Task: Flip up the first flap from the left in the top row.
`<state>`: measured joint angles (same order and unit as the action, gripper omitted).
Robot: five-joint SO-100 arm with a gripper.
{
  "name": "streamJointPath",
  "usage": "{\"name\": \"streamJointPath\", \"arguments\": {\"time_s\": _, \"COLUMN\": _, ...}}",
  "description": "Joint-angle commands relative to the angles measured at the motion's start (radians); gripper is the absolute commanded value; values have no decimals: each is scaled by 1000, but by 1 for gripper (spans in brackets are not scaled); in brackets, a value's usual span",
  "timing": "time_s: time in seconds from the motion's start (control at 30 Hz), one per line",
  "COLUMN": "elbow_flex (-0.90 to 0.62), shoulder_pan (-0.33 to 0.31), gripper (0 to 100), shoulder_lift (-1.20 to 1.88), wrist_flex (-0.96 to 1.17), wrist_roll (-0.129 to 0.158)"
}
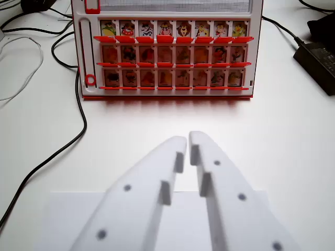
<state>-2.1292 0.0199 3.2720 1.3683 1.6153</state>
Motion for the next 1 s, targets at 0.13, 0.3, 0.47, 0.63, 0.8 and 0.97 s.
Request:
{"name": "streamJointPath", "arguments": {"time_s": 0.13, "elbow_flex": 29, "shoulder_pan": -124, "gripper": 0, "shoulder_lift": 0, "wrist_flex": -114, "wrist_roll": -58}}
{"name": "streamJointPath", "arguments": {"time_s": 0.3, "elbow_flex": 43, "shoulder_pan": -66, "gripper": 0, "shoulder_lift": 0, "wrist_flex": -114, "wrist_roll": -61}}
{"name": "streamJointPath", "arguments": {"time_s": 0.47, "elbow_flex": 14, "shoulder_pan": -48, "gripper": 0, "shoulder_lift": 0, "wrist_flex": -149, "wrist_roll": -66}}
{"name": "streamJointPath", "arguments": {"time_s": 0.63, "elbow_flex": -49, "shoulder_pan": 23, "gripper": 0, "shoulder_lift": 0, "wrist_flex": -216, "wrist_roll": -72}}
{"name": "streamJointPath", "arguments": {"time_s": 0.8, "elbow_flex": -83, "shoulder_pan": 69, "gripper": 0, "shoulder_lift": 0, "wrist_flex": -242, "wrist_roll": -75}}
{"name": "streamJointPath", "arguments": {"time_s": 0.97, "elbow_flex": -58, "shoulder_pan": 71, "gripper": 0, "shoulder_lift": 0, "wrist_flex": -199, "wrist_roll": -80}}
